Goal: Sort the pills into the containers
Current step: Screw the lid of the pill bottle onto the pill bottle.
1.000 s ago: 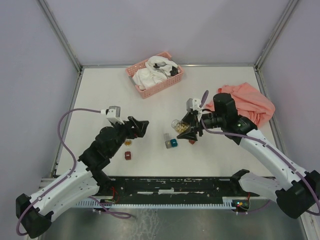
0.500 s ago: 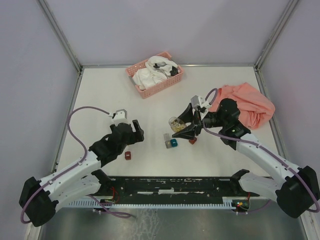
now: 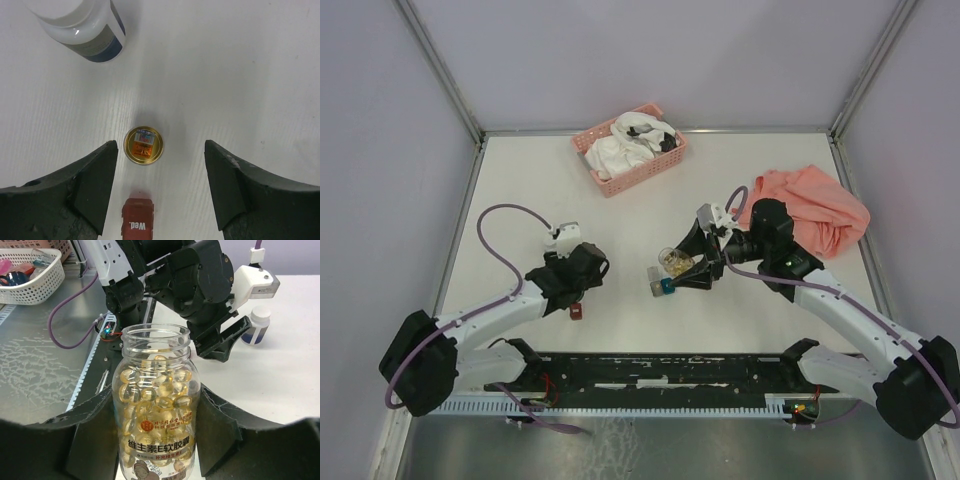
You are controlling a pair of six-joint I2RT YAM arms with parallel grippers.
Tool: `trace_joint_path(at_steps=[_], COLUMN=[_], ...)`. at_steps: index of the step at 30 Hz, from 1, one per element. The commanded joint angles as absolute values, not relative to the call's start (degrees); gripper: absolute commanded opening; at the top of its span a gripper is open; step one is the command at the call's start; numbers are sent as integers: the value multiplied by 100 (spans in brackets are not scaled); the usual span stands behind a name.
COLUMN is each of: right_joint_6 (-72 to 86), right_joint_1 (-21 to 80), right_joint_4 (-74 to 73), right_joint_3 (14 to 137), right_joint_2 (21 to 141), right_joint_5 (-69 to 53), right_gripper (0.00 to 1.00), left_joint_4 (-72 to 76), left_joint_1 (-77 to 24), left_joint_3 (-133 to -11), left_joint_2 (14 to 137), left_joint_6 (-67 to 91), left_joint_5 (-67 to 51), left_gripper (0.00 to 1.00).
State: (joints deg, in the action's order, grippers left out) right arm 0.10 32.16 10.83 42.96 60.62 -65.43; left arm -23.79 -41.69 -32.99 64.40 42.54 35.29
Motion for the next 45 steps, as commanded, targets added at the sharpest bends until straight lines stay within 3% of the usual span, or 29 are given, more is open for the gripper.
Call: trace_joint_path(at_steps=[1, 13, 32, 45], right_joint_6=[-379, -593, -650, -650], right_joint_1=[3247, 3237, 3239, 3235], right_joint_4=[743, 446, 335, 326], right_joint_3=[4667, 4722, 4762, 4768], right_joint_2=[5974, 5916, 5942, 5967], right_joint_5=[-6616, -6579, -6653, -6659], right_gripper=[9, 9, 9, 9], left_joint_4=[-2389, -1707, -1802, -1753], left_joint_1=[-4113, -3505, -3349, -3349], left_joint_3=[-3470, -3305, -3028, -2961], left_joint_2=[6719, 7231, 7364, 7379], left_joint_6=[4463, 4120, 4233, 4285], left_joint_5=[3910, 3206, 2940, 2688], left_gripper=[76, 62, 61, 56])
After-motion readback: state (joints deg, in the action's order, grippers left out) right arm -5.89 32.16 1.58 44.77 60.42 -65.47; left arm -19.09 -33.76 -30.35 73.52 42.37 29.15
